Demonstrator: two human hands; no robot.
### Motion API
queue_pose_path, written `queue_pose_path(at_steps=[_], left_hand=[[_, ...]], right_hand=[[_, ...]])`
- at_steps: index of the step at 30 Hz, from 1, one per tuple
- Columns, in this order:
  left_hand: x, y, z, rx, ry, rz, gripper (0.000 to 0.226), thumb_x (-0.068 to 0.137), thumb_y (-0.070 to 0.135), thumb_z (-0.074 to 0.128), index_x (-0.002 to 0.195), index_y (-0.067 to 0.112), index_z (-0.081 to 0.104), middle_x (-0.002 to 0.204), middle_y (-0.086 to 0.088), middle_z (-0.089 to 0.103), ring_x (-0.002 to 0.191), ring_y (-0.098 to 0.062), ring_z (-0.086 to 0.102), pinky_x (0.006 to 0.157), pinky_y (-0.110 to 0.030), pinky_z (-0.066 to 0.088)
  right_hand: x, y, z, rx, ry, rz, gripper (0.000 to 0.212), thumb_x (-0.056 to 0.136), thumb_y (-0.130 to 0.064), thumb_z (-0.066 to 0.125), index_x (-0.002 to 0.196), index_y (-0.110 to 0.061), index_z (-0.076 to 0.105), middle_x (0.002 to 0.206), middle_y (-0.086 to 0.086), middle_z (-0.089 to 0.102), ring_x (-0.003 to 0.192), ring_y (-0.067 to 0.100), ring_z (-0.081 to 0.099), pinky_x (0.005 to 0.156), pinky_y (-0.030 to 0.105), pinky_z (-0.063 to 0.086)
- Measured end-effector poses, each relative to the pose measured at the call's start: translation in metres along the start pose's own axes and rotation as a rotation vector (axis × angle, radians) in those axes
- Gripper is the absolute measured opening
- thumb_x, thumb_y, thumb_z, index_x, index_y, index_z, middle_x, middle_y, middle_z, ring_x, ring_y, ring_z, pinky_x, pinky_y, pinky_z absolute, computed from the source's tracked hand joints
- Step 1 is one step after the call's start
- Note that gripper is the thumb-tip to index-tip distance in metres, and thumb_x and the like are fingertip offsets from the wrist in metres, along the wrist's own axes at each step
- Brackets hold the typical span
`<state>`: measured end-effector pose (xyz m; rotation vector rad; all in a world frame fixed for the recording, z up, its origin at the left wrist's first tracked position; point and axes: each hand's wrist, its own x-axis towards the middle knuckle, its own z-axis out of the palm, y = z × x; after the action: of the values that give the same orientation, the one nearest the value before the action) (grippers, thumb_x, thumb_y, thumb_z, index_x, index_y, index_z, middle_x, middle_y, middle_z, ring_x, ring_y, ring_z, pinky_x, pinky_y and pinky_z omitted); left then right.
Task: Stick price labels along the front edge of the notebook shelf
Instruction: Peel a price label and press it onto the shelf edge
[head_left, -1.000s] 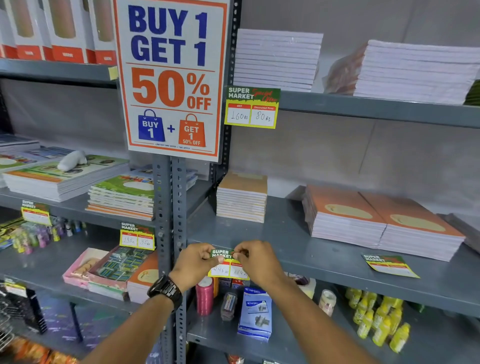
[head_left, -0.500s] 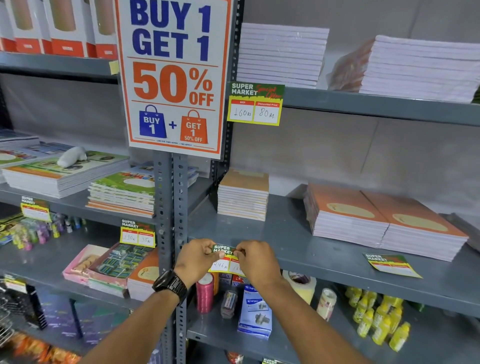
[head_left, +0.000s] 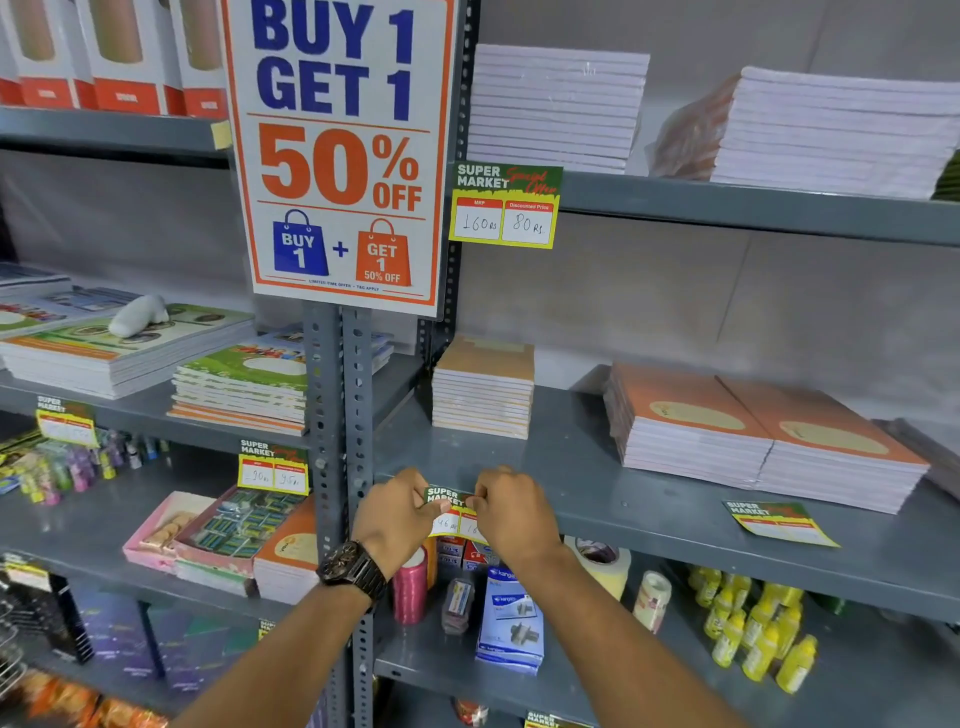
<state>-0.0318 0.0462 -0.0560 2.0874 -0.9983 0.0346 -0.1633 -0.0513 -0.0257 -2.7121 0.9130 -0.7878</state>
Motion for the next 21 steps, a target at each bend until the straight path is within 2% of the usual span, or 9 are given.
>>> queue_pose_path(at_steps=[3,6,8,12,16,21], left_hand=[[-0.002,-0.005,-0.006,0.181,0.046,0.057,0.046,0.073,0.059,0.069,0.091,0.027,0.042,0.076,0.008,0.064,0.068,-0.018,0.062,0.055,-0.031,0.042],[-0.003,-0.009,-0.009,0.339,0.084,0.203,0.057,0.077,0.053,0.07,0.115,0.019,0.046,0.104,-0.002,0.062,0.094,-0.027,0.06,0.074,-0.039,0.047],[-0.003,-0.009,-0.011,0.41,0.06,0.336,0.055,0.08,0.047,0.069,0.123,0.02,0.047,0.113,-0.002,0.058,0.1,-0.027,0.056,0.082,-0.041,0.046],[0.001,-0.005,-0.013,0.505,0.005,0.541,0.035,0.088,0.037,0.062,0.12,0.025,0.055,0.114,0.002,0.061,0.1,-0.025,0.054,0.085,-0.039,0.043],[0.011,0.003,-0.018,0.523,-0.074,0.539,0.022,0.092,0.033,0.055,0.113,0.028,0.058,0.111,0.004,0.064,0.102,-0.023,0.056,0.089,-0.038,0.041],[0.022,0.011,-0.024,0.564,-0.093,0.536,0.011,0.087,0.03,0.062,0.098,0.027,0.062,0.097,0.005,0.066,0.091,-0.022,0.06,0.082,-0.038,0.045]], right_hand=[[-0.004,0.003,0.004,-0.035,0.031,-0.087,0.008,0.089,-0.019,0.063,0.092,-0.012,0.062,0.092,0.006,0.063,0.086,0.026,0.06,0.068,0.036,0.049],[-0.01,0.005,0.009,-0.113,0.072,-0.139,0.015,0.089,-0.023,0.062,0.101,-0.014,0.062,0.1,0.004,0.063,0.095,0.026,0.056,0.077,0.04,0.05],[-0.013,0.003,0.011,-0.151,0.103,-0.139,0.022,0.087,-0.031,0.062,0.104,-0.017,0.061,0.103,0.002,0.062,0.098,0.025,0.054,0.082,0.04,0.047],[-0.007,0.0,0.013,-0.2,0.092,-0.115,0.036,0.085,-0.046,0.063,0.108,-0.019,0.058,0.108,0.002,0.063,0.101,0.025,0.054,0.085,0.041,0.043],[0.001,0.002,0.013,-0.171,0.081,-0.076,0.035,0.084,-0.047,0.065,0.107,-0.02,0.059,0.108,0.003,0.063,0.101,0.025,0.053,0.084,0.04,0.042],[0.002,0.015,0.009,-0.059,0.061,-0.105,0.025,0.082,-0.039,0.07,0.101,-0.023,0.065,0.099,0.0,0.064,0.094,0.023,0.054,0.082,0.037,0.043]])
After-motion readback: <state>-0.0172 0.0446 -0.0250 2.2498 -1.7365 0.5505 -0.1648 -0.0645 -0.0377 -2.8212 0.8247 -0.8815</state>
